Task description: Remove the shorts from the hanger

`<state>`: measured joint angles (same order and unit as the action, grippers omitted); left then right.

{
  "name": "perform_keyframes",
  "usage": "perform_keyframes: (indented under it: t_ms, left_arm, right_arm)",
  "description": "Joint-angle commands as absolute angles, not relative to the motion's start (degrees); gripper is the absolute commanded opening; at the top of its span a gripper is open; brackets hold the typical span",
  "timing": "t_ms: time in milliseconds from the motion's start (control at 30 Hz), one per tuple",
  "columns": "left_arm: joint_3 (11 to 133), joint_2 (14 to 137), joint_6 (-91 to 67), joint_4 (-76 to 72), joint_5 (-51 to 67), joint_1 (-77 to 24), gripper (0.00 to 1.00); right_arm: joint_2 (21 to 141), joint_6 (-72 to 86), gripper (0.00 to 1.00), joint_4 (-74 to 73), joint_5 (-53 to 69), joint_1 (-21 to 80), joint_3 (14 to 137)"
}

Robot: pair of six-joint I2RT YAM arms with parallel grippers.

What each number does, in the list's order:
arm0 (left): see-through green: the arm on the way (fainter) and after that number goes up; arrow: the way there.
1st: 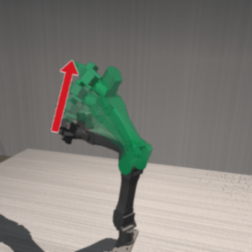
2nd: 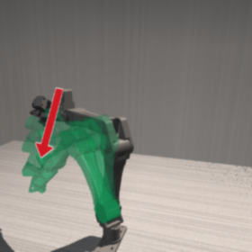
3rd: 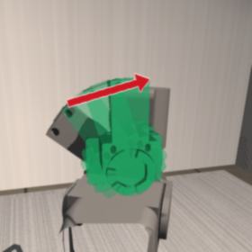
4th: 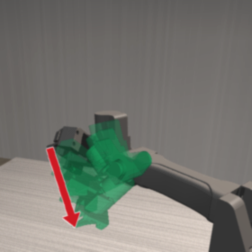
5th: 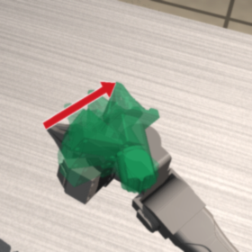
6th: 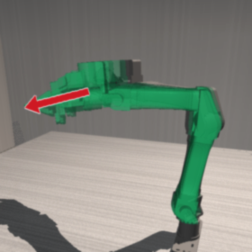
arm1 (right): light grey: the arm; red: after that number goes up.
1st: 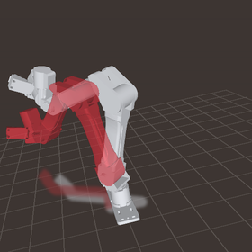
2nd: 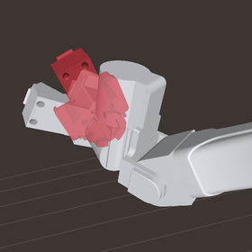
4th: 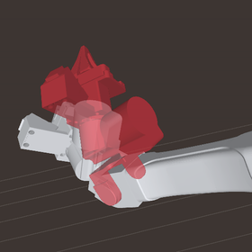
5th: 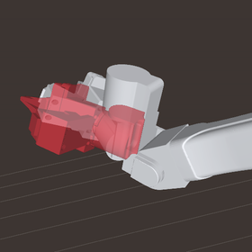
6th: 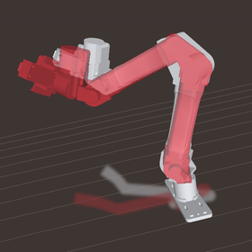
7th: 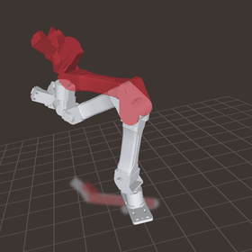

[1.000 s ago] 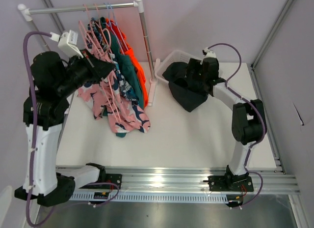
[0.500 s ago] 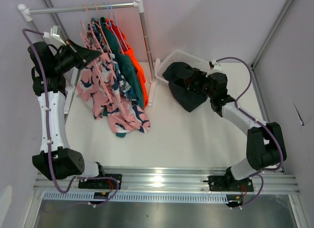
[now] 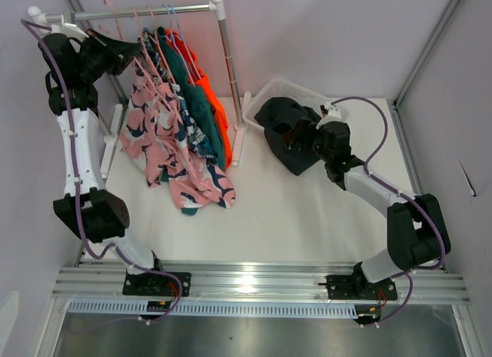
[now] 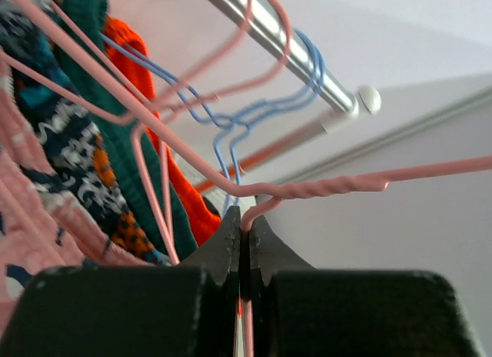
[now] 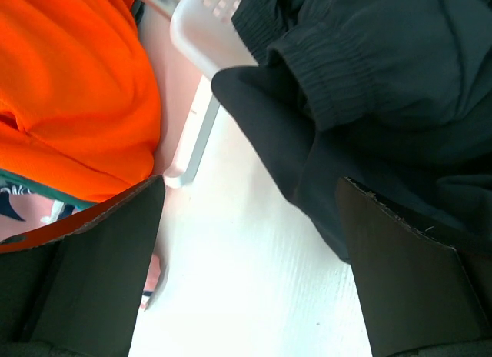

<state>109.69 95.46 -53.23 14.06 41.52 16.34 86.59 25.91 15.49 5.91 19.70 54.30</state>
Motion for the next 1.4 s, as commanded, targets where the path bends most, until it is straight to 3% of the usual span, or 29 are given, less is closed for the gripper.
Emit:
perform_keyframes:
  t_ms: [0, 167, 500, 633, 967, 1167, 1267, 1367]
  left_arm:
    - [120.4, 100.1, -54.1, 18.4, 34.6, 15.7, 0.0]
    - [132.1, 106.6, -54.2, 25.0, 32.2, 14.6, 0.0]
    - [130.8, 109.4, -56.0, 27.9, 31.6, 14.0, 0.01]
    - [130.4, 109.5, -55.3, 30.8, 28.9, 13.7, 0.11]
    - [130.3, 111.4, -56.4, 32.3, 25.9, 13.6, 0.19]
    - [129.5, 110.4, -56.0, 32.3, 25.9, 13.6, 0.35]
    - [129.8, 110.5, -56.5, 32.3, 25.9, 14.0, 0.34]
    - [131.2, 111.9, -58.7, 31.5, 27.0, 14.5, 0.26]
  right_arm:
    - [84.4, 26.1, 1.0, 18.4, 5.9, 20.6, 53.5]
    - [84.2, 25.7, 1.0, 18.6, 5.4, 21.4, 52.5]
    - [84.5, 26.0, 0.99, 19.4, 5.2, 22.0, 50.5]
    - [84.9, 26.0, 0.99, 19.6, 5.0, 22.4, 50.4]
    - [85.4, 25.9, 0.99, 19.8, 5.0, 23.1, 49.7]
    - [85.0, 25.8, 0.99, 19.7, 5.0, 23.1, 49.0]
    - [84.4, 26.1, 0.99, 19.8, 5.2, 23.1, 48.6]
    - [83.8, 26.1, 0.99, 19.6, 5.2, 23.5, 48.3]
